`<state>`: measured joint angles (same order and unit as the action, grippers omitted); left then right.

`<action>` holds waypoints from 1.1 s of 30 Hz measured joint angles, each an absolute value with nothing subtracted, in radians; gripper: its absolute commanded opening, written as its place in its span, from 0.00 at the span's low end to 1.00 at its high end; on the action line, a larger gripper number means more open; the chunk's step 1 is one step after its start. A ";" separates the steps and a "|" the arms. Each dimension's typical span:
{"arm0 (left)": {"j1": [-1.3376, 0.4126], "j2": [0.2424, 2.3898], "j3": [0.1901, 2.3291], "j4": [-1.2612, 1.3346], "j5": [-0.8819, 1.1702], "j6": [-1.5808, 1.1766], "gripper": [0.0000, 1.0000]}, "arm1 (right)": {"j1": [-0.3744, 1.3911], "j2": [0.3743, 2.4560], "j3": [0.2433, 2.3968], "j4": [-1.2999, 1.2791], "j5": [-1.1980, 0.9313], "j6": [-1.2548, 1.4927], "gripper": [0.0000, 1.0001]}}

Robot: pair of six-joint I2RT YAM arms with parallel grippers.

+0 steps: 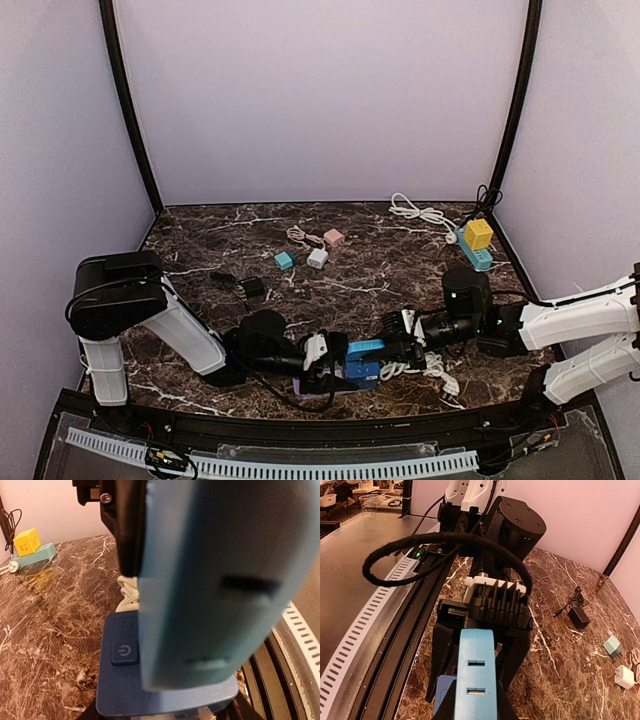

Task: Insert the plug
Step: Insert the plug into the socket.

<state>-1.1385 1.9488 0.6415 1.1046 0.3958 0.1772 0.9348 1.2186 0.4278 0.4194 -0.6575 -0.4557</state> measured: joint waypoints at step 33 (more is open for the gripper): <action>-1.127 1.949 0.648 1.082 0.425 0.163 0.01 | 0.938 1.282 0.418 0.473 -0.635 -0.440 0.00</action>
<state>-1.1271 1.9488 0.6479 1.0821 0.4252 0.1635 0.9379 1.2816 0.4183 0.4728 -0.6350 -0.4404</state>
